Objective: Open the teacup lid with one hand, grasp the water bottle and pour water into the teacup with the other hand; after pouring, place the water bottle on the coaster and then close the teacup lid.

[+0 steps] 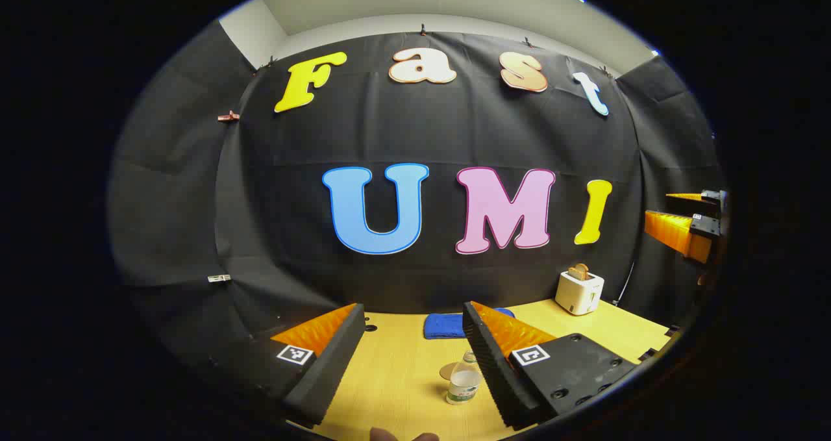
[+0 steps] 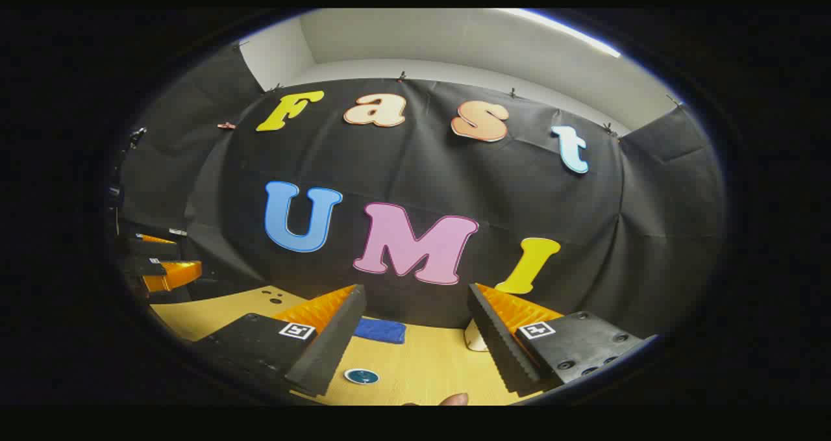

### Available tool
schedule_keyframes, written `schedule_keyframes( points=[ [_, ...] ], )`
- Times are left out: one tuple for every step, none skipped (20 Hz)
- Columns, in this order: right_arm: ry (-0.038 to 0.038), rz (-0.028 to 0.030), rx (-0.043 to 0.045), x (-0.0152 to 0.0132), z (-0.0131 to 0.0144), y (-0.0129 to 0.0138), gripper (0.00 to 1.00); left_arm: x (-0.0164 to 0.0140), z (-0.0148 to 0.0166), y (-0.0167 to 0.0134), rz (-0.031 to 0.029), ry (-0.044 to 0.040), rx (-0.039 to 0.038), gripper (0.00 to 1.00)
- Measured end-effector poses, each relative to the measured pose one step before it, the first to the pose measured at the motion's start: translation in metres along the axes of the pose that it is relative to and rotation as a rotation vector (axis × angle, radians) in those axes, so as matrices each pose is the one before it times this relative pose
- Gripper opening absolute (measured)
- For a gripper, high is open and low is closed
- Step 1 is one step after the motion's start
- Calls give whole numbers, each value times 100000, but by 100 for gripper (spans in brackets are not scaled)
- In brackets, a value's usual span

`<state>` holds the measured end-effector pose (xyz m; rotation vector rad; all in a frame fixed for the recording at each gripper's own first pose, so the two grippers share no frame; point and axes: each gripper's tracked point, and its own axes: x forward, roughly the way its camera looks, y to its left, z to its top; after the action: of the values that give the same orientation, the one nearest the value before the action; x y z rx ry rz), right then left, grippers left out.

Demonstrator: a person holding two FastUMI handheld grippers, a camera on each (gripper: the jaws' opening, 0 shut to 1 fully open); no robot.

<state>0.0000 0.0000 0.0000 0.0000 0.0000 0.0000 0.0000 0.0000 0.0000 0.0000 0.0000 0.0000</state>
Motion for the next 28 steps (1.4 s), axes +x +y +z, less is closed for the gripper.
schedule_keyframes(
  points=[
    [391, -69, 258, -49, -107, 55, 96, -15, -111, 157, 84, 231, -247, 95],
    [123, -16, 100, -57, 82, -72, 98, 50, -34, 55, 120, 111, -310, 95],
    [-99, -250, -193, 90, 67, -110, 97, 29, -52, 4, 6, 61, -173, 95],
    [-199, -274, -262, 13, 3, -98, 98, -56, 70, 30, 128, 49, 103, 95],
    [-209, -77, -319, 87, 59, -95, 98, 30, -113, -41, 197, -54, 217, 95],
    [-231, 10, -199, -65, 188, -13, 98, -42, 110, 8, 50, -106, 0, 95],
    [-129, 341, -32, 43, 57, 8, 98, -34, -16, -21, 90, -187, -53, 95],
    [-81, 138, 54, 115, -188, -35, 98, 27, 13, -5, 162, 68, 19, 95],
    [-59, 315, 143, 40, 6, 57, 98, -14, -32, -65, 76, -17, 71, 95],
    [-111, 225, 46, -21, 17, 109, 97, -51, 94, 10, 136, -178, 120, 95],
    [-129, 153, -106, 17, 38, -3, 97, -78, 38, 1, 61, -160, 110, 95],
    [40, 212, -207, -42, 37, 2, 98, -26, 107, -48, 24, -236, 105, 95],
    [-120, 217, -196, -47, 74, 97, 98, -80, 7, 15, 140, -143, 99, 95],
    [-46, 216, -207, 98, 1, -47, 96, -19, 44, 39, 193, 24, 18, 95],
    [-35, 194, -139, 116, -108, -55, 96, 35, -113, -111, 166, 208, 11, 95],
    [47, 195, -118, 18, 56, 84, 98, -12, 37, -40, -20, 191, -108, 95],
    [94, 267, 92, 47, -104, 4, 98, 91, -182, -53, -199, 166, -157, 95],
    [-59, 282, 111, -8, -52, 39, 98, 36, 88, -43, -237, 198, -43, 95],
    [-77, 574, 235, 50, -96, 83, 98, 91, -237, -55, -227, 307, 74, 95],
    [283, 1232, 682, 29, -314, 266, 98, 104, -106, -156, -395, 425, 46, 95],
    [825, 1847, 1299, -8, -524, 456, 98, 92, -504, -357, -758, 528, -77, 95],
    [1395, 1528, 1725, 146, -853, 343, 96, 130, -529, -465, -1162, 775, -139, 95],
    [1898, 1488, 1953, 261, -1099, 226, 96, -74, -779, -433, -1323, 1335, -92, 95],
    [2324, 1275, 2055, 379, -1343, 132, 96, 149, -973, -455, -1157, 1688, -7, 95],
    [2594, 463, 1949, 358, -1657, 53, 99, 458, -1191, -274, -668, 1512, -72, 95],
    [2179, 624, 1529, 496, -1785, -39, 98, 280, -1208, -310, -725, 1526, 39, 95],
    [2064, 318, 682, 479, -1781, 40, 98, 348, -1270, -365, -854, 1137, -60, 96],
    [2194, 795, 161, 592, -1983, 102, 98, 403, -1370, -334, -991, 1269, -62, 96]
  ],
)
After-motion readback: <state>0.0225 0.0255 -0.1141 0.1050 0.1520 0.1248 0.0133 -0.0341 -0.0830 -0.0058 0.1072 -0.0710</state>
